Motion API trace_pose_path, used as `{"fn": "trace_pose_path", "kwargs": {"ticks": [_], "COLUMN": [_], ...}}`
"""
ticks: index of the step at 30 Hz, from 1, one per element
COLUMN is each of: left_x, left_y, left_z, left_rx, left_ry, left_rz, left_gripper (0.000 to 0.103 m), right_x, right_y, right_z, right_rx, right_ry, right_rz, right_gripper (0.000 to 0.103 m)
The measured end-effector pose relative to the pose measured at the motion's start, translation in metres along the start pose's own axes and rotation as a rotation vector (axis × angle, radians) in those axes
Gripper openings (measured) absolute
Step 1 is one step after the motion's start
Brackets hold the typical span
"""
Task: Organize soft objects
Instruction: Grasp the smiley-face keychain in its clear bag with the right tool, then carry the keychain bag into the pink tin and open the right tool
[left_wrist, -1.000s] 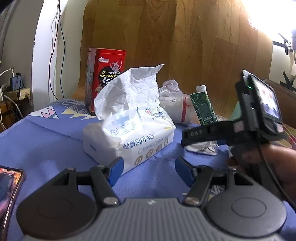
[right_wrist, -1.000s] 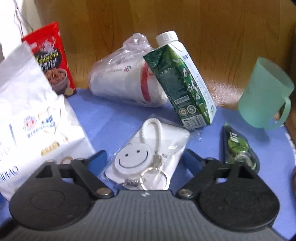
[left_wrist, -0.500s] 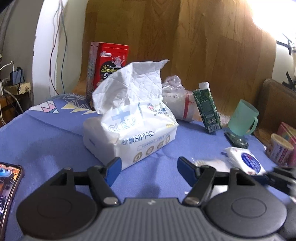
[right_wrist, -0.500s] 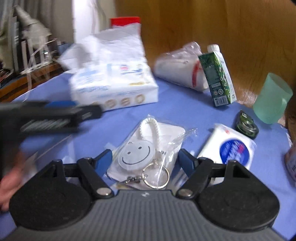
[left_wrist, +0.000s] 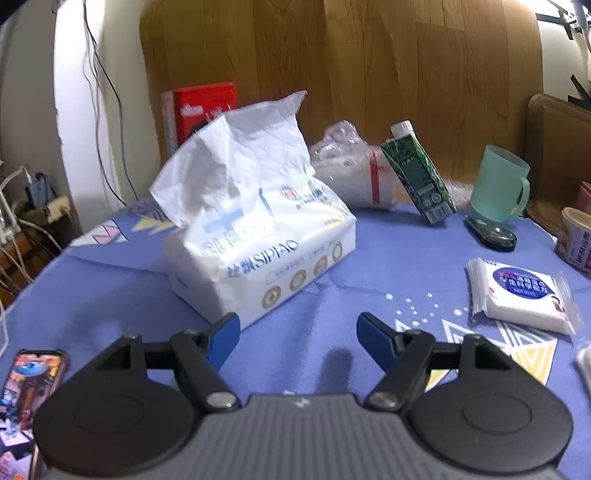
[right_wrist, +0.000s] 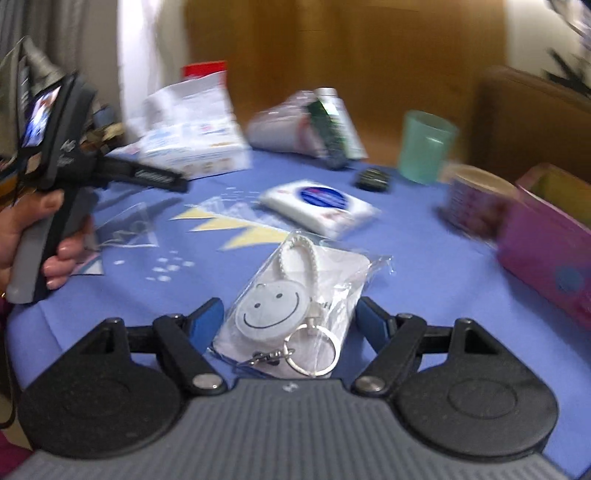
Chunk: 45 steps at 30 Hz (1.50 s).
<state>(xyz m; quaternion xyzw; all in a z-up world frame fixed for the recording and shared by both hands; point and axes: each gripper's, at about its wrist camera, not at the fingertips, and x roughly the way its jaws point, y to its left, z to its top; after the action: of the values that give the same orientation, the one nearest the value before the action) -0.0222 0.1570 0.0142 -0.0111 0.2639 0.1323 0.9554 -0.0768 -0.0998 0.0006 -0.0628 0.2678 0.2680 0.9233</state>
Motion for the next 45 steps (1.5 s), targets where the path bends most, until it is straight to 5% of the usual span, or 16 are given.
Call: {"fn": "trace_pose_path", "kwargs": {"ticks": [4, 7, 11, 16, 21, 26, 31, 33, 37, 43, 45], "left_x": [-0.029, -0.039, -0.015, 0.027, 0.035, 0.006, -0.039, -0.061, -0.086, -0.057, -0.049], "left_y": [0.021, 0.042, 0.096, 0.117, 0.063, 0.012, 0.001, 0.002, -0.036, -0.089, -0.104], "left_z": [0.004, 0.023, 0.045, 0.048, 0.039, 0.031, 0.022, 0.016, 0.016, 0.005, -0.002], "left_rx": [-0.102, -0.126, -0.316, -0.459, -0.387, -0.31, -0.31, -0.343, -0.163, -0.061, -0.024], "left_ry": [-0.117, -0.235, -0.17, -0.017, 0.058, 0.041, -0.005, -0.013, -0.014, 0.224, 0.296], "left_rz": [-0.063, 0.113, 0.155, -0.007, -0.125, -0.239, -0.212, -0.254, -0.367, -0.549, -0.609], "left_gripper": [0.077, 0.098, 0.098, 0.102, 0.102, 0.102, 0.102, 0.1, 0.092, 0.067, 0.067], "right_x": [-0.006, -0.004, -0.009, -0.012, -0.013, -0.014, -0.018, -0.021, -0.019, -0.02, -0.024], "right_y": [-0.019, -0.018, -0.023, -0.031, -0.029, -0.031, -0.03, -0.03, -0.028, -0.023, -0.022], "right_z": [-0.006, -0.007, -0.01, -0.011, -0.011, -0.012, -0.013, -0.015, -0.013, -0.015, -0.018], "right_rx": [0.1, 0.102, 0.114, 0.171, 0.161, 0.168, 0.162, 0.155, 0.143, 0.117, 0.111], "right_ry": [-0.027, -0.031, -0.042, -0.06, -0.063, -0.071, -0.083, -0.09, -0.069, -0.026, -0.025], "right_rz": [0.022, 0.037, 0.06, 0.081, 0.074, 0.077, 0.066, 0.067, 0.085, 0.065, 0.061], "right_gripper": [0.081, 0.081, 0.081, 0.081, 0.081, 0.081, 0.081, 0.081, 0.087, 0.088, 0.088]}}
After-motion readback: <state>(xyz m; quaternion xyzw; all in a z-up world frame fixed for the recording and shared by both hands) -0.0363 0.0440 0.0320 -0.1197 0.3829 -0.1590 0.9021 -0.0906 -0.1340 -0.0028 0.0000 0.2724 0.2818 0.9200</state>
